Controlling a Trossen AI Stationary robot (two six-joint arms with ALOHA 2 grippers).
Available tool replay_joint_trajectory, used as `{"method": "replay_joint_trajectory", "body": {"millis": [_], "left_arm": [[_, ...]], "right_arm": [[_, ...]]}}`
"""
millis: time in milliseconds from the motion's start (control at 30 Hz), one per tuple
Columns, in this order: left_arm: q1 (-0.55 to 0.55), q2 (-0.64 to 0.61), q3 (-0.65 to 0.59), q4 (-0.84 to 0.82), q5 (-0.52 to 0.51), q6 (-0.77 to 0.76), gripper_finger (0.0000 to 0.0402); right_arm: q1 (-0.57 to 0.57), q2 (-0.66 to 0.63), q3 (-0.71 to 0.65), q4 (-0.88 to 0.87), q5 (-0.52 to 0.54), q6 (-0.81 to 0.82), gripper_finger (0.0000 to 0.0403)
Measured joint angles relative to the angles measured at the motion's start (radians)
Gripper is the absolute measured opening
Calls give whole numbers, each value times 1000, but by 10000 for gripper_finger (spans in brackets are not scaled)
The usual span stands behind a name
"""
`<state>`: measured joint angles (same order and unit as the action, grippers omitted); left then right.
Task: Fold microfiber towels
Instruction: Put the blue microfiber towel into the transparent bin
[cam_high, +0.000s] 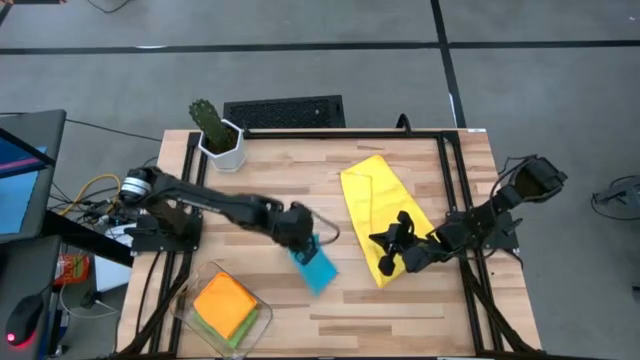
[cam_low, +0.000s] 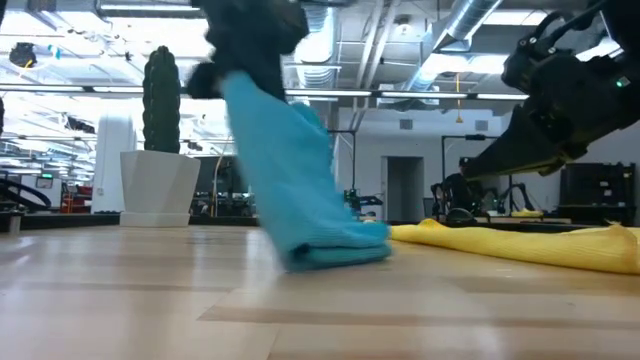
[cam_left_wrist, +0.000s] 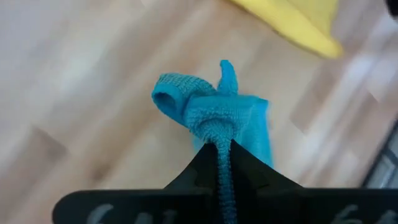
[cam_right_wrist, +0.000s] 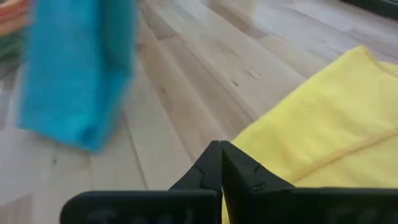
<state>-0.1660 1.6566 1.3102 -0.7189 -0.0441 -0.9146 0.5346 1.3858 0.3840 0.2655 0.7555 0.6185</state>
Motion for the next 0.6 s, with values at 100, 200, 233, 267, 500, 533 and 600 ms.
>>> {"method": "replay_joint_trajectory", "body": {"millis": [100,200,233,267,500,533,600], "left_arm": [[-71,-29,0,-51,-10,-99,2],[-136,-42,1,-94,-18,-220,2],[-158,-42,1,-104,-19,-260,2],[-182,-42,1,-103,-21,-302,2],[-316,-42,1,-65,-25,-599,2],[-332,-42,1,-49,-29,-641,2],[-362,-42,1,-19,-36,-711,2]], "right_arm": [[-8,9,0,0,0,-1,29],[-15,10,0,4,-3,-20,29],[-19,10,1,2,-5,-28,28],[-22,10,0,-2,-6,-41,27],[-54,9,0,0,-22,-79,22],[-56,9,0,0,-23,-79,23],[-61,9,0,0,-24,-79,26]]}}
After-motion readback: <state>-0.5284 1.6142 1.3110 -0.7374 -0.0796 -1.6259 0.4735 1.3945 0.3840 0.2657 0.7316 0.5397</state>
